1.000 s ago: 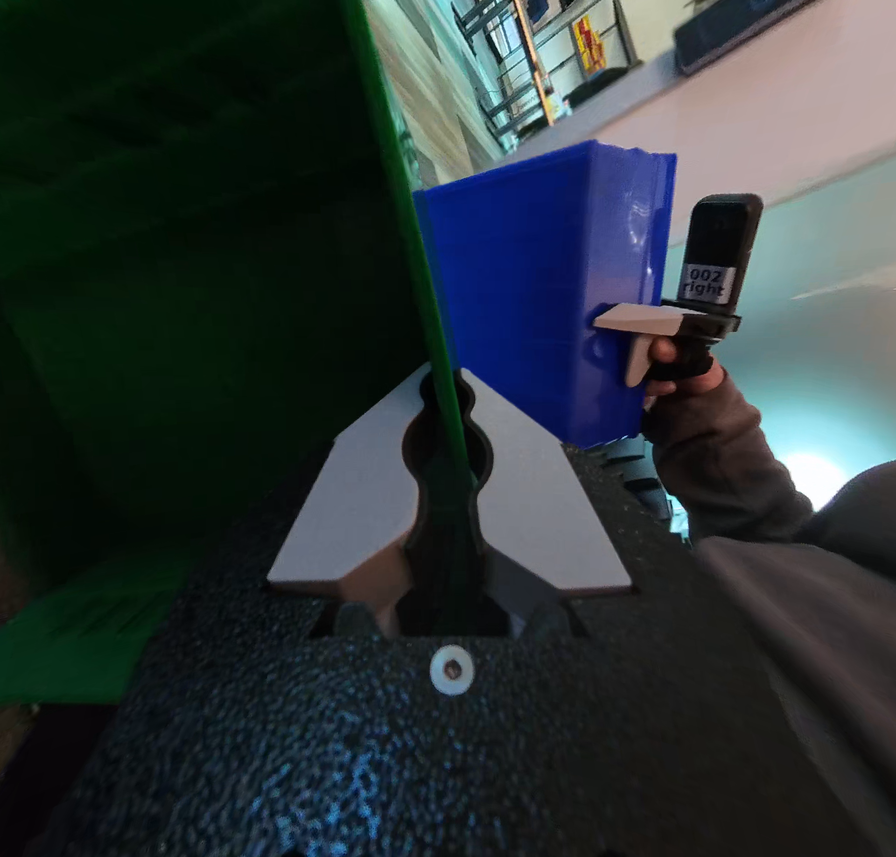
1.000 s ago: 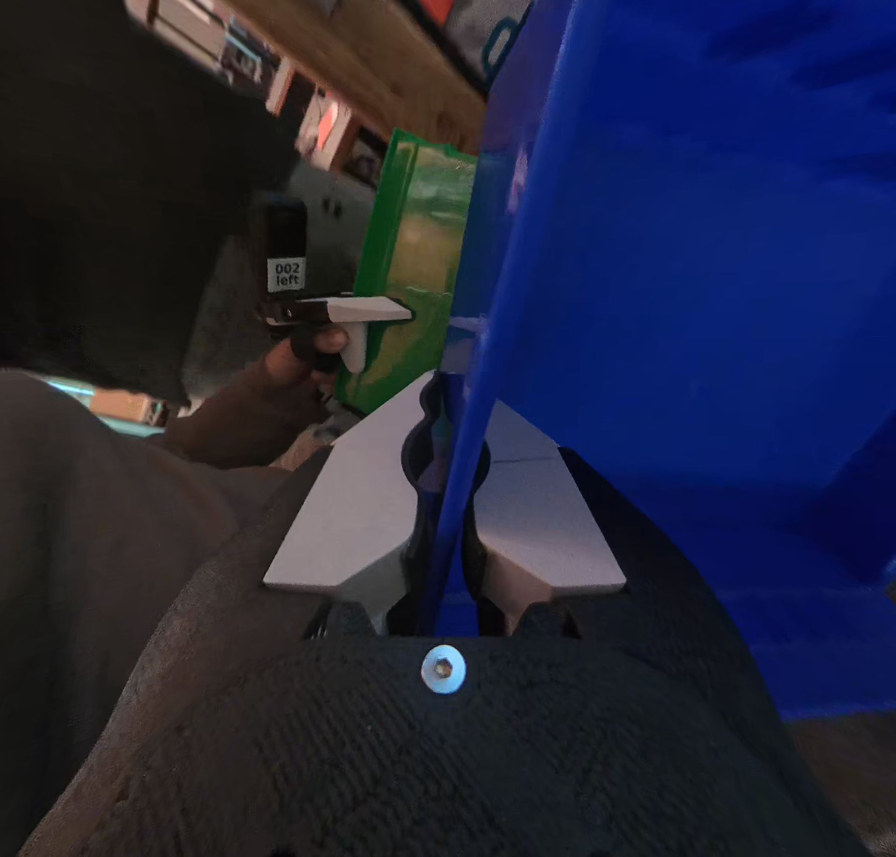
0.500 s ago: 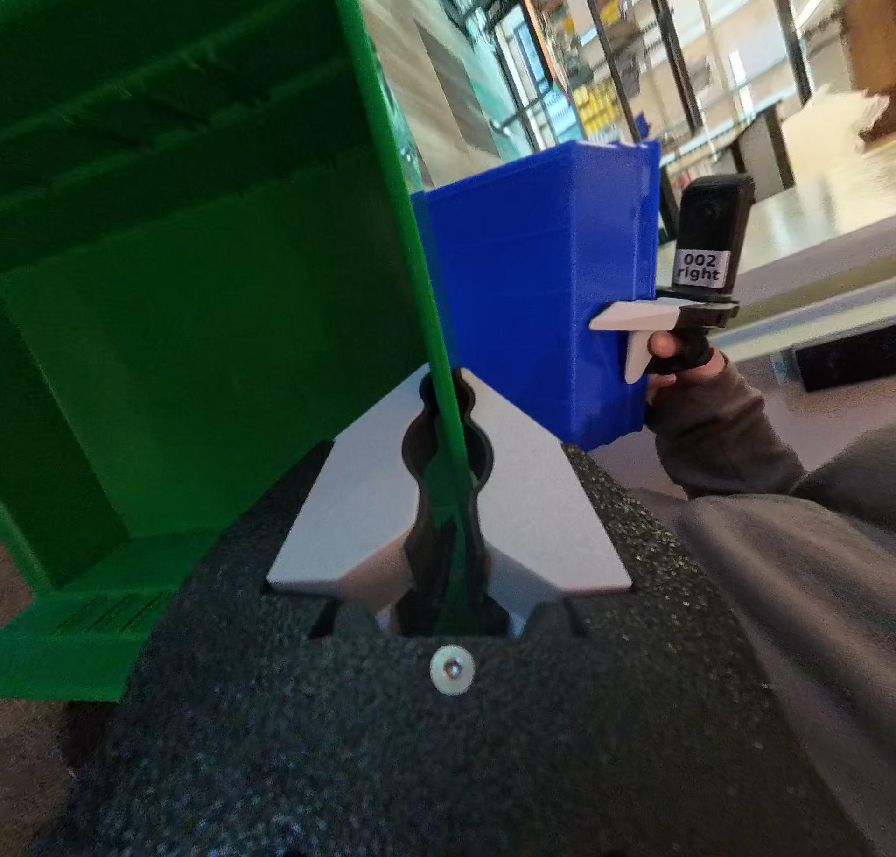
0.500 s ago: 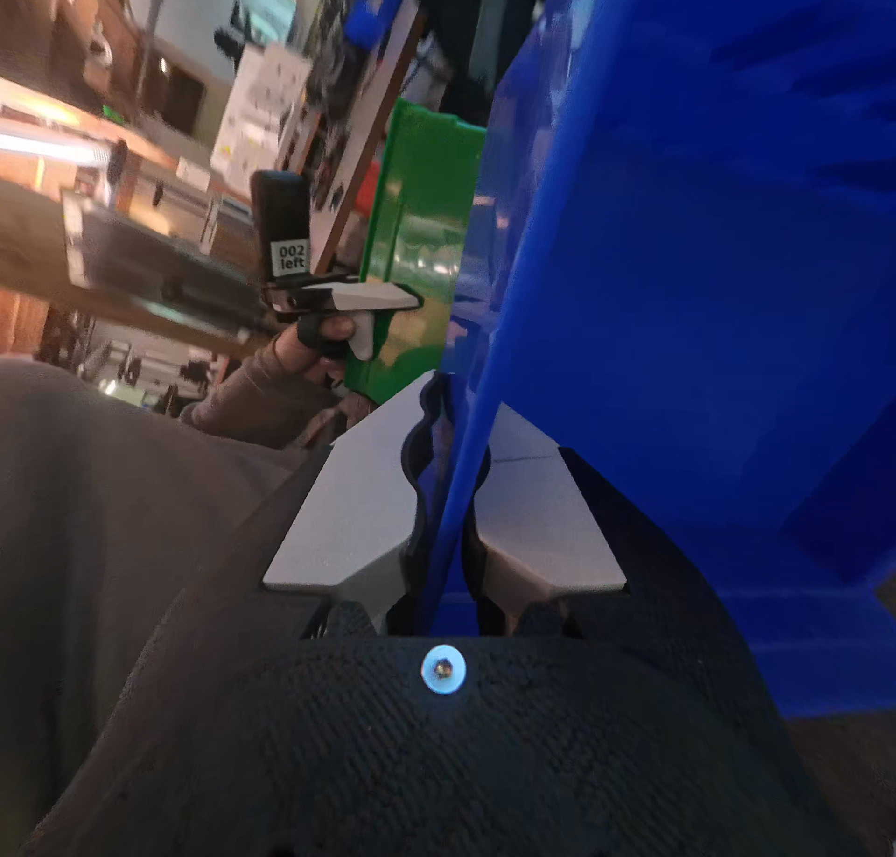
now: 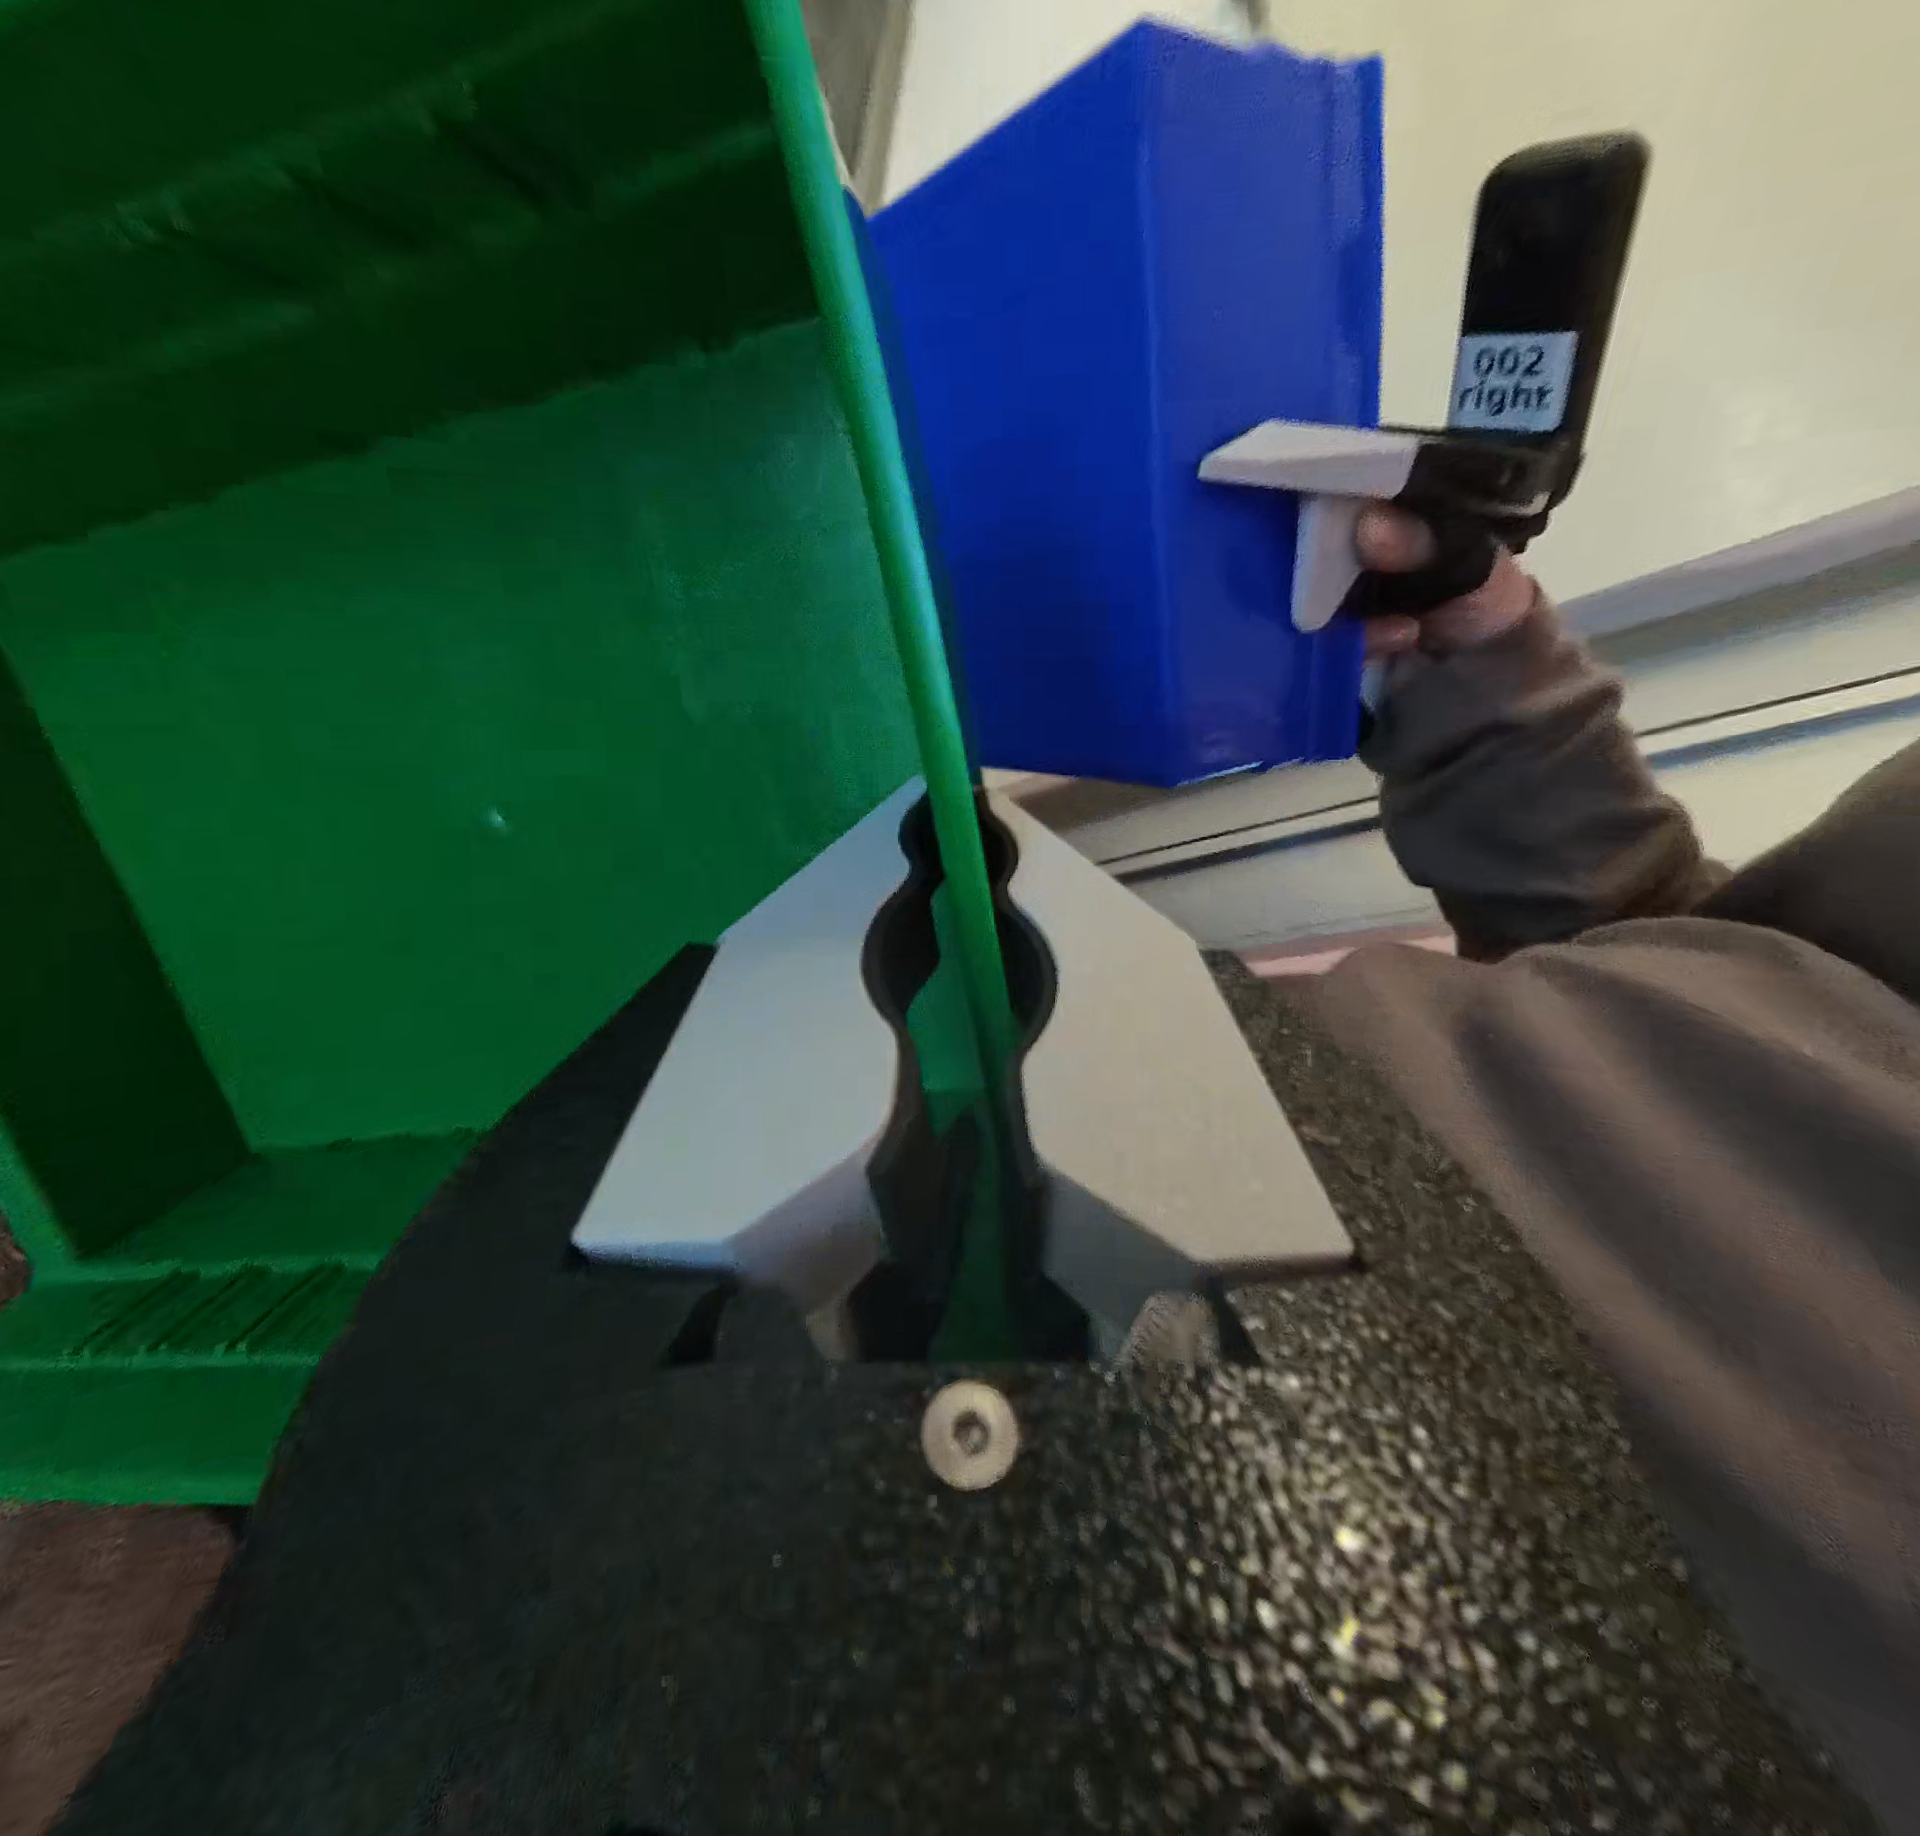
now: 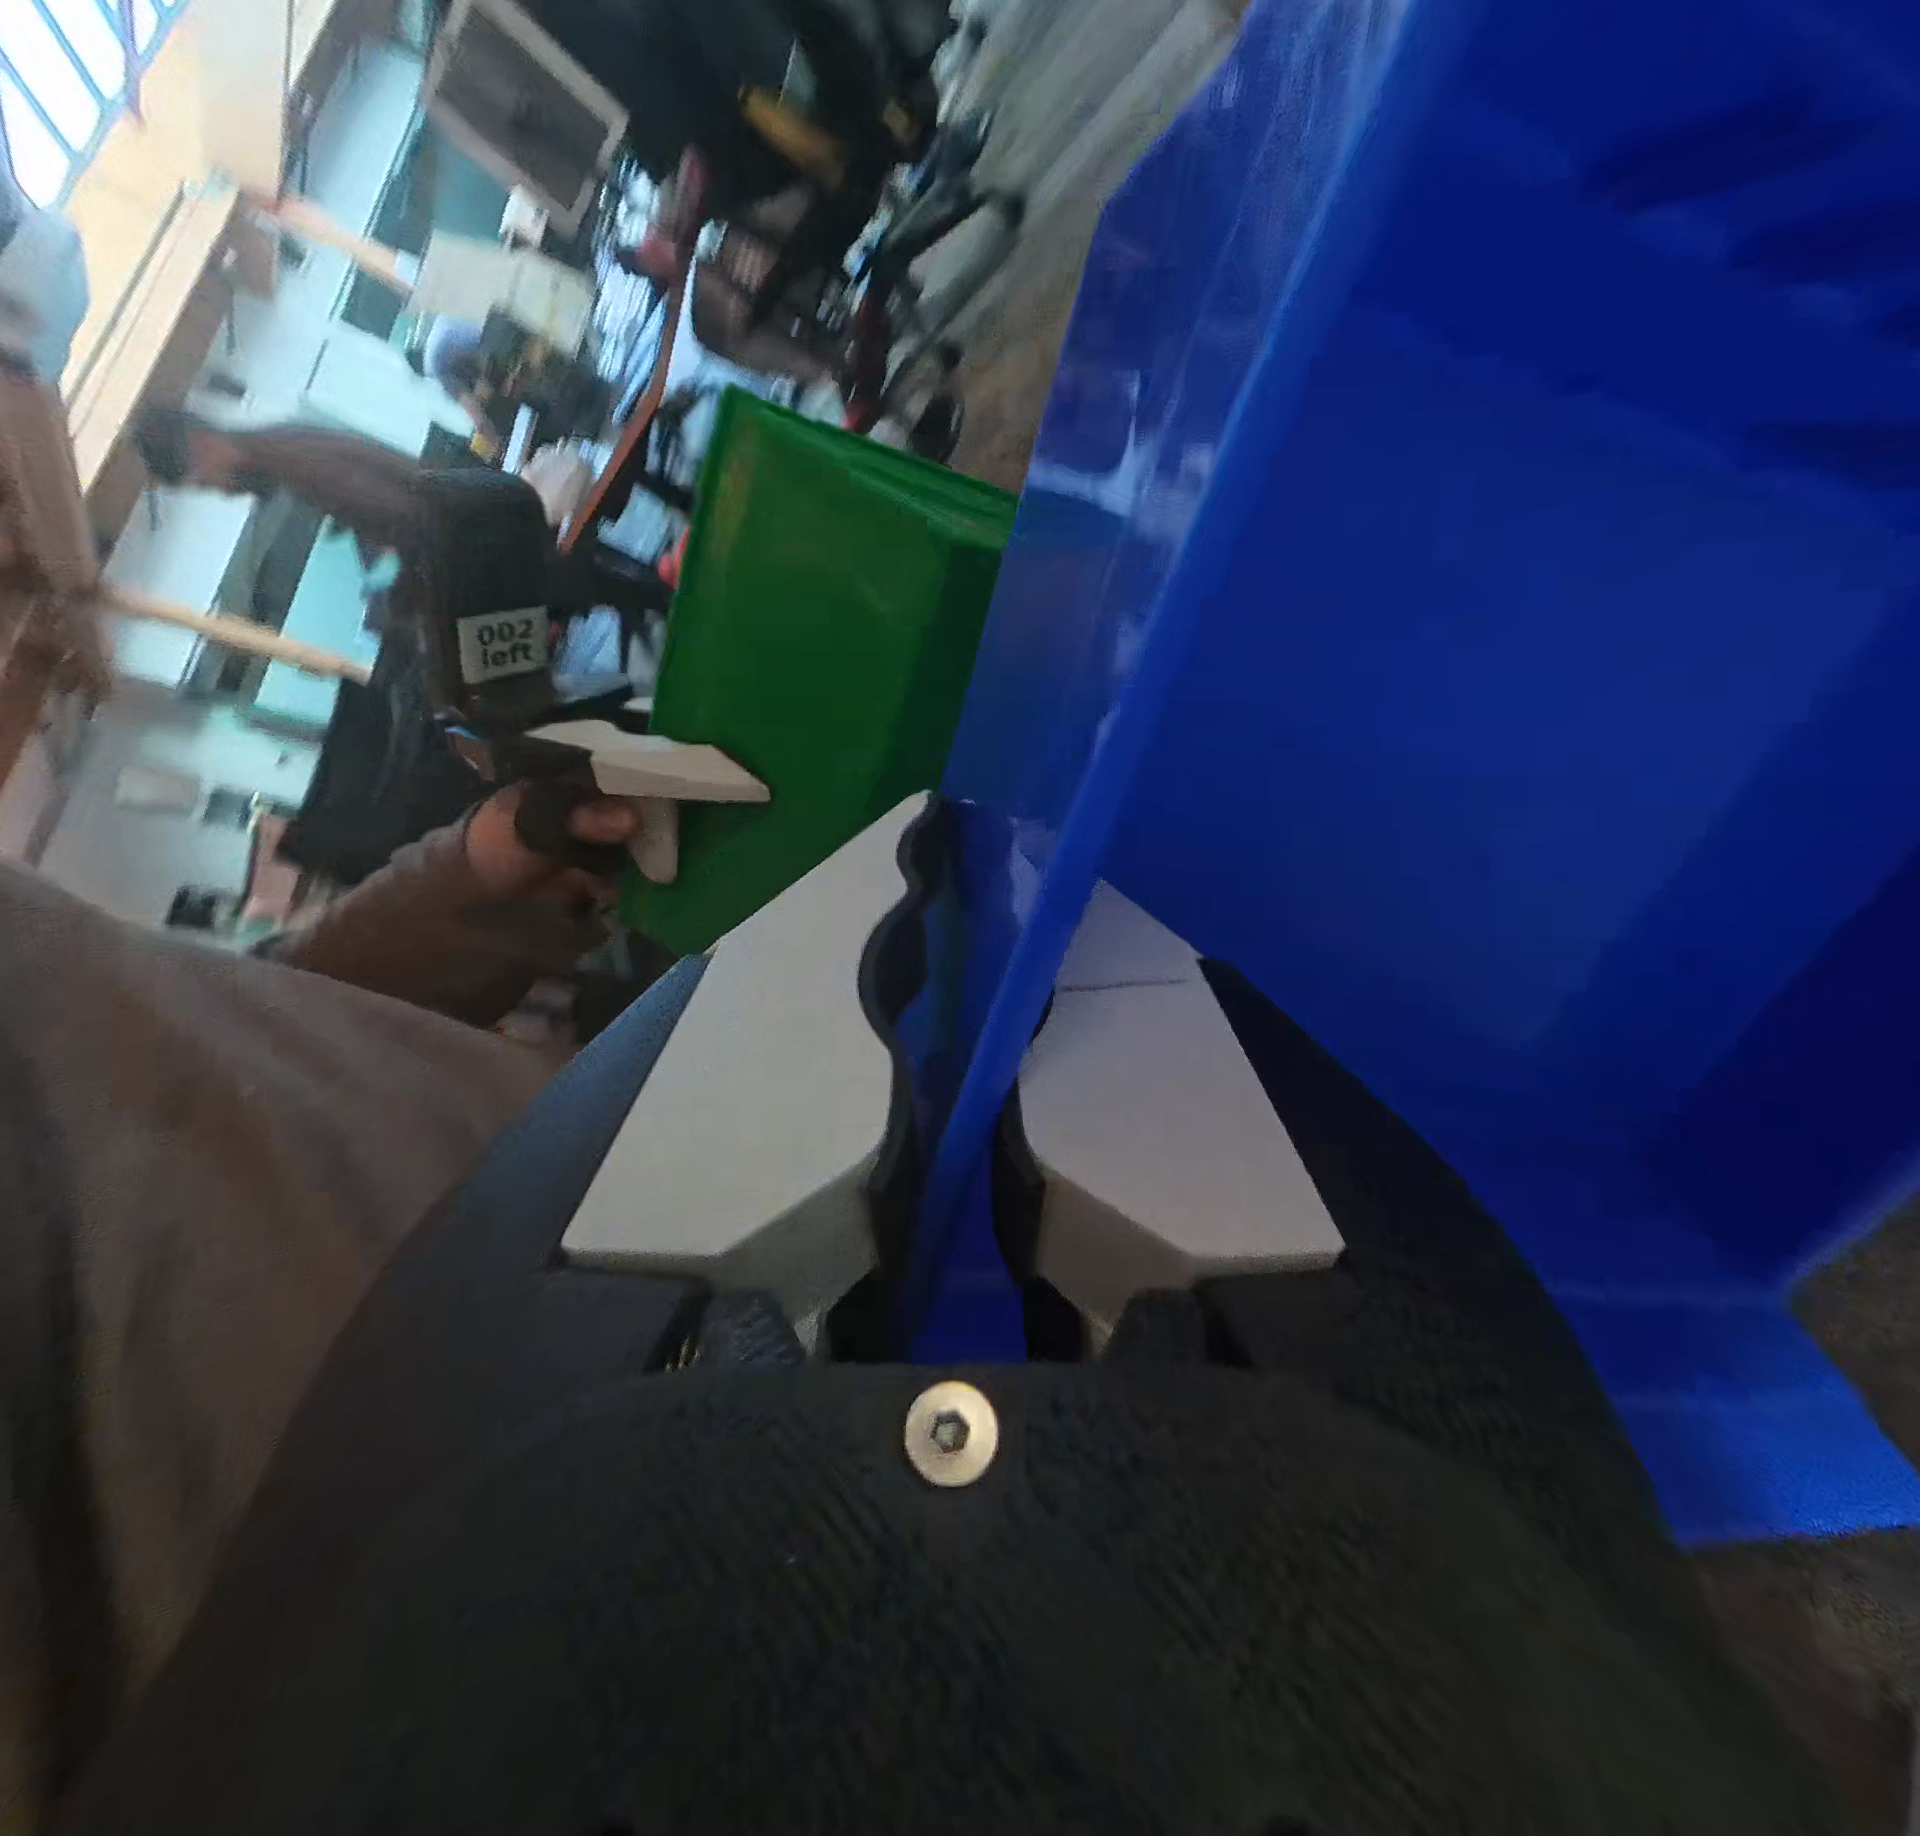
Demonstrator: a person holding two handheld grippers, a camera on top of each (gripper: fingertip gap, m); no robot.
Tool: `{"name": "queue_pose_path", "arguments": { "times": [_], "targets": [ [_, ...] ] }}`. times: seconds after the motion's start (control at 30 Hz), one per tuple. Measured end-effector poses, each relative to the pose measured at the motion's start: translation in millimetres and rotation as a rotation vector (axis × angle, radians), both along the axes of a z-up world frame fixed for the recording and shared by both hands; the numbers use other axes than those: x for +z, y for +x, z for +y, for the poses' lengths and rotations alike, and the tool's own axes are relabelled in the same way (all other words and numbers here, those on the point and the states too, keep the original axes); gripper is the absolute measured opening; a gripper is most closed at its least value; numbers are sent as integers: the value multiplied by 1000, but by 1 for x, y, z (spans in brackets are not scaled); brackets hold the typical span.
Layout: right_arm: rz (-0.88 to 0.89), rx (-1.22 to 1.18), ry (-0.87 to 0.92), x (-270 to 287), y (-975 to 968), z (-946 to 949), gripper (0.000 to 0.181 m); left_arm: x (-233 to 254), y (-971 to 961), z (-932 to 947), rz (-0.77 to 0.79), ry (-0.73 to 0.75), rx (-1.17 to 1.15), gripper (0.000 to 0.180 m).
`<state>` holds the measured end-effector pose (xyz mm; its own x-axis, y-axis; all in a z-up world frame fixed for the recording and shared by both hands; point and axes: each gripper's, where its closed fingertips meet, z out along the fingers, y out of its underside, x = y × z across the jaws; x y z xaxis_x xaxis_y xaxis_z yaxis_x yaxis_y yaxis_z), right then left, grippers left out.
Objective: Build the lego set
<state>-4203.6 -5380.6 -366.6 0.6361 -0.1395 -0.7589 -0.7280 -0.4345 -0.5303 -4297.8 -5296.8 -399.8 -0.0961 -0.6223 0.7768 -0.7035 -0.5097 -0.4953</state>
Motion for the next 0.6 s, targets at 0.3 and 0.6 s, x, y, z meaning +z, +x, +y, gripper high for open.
{"name": "queue_pose_path", "arguments": {
  "times": [0.3,0.6],
  "targets": [
    [-86,-488,-6,-1,217,-11,2,-15,267,26,-75,-25,-331,3],
    [50,-575,81,-5,501,17,2,-5,571,107,-99,-154,-169,2]
  ]
}}
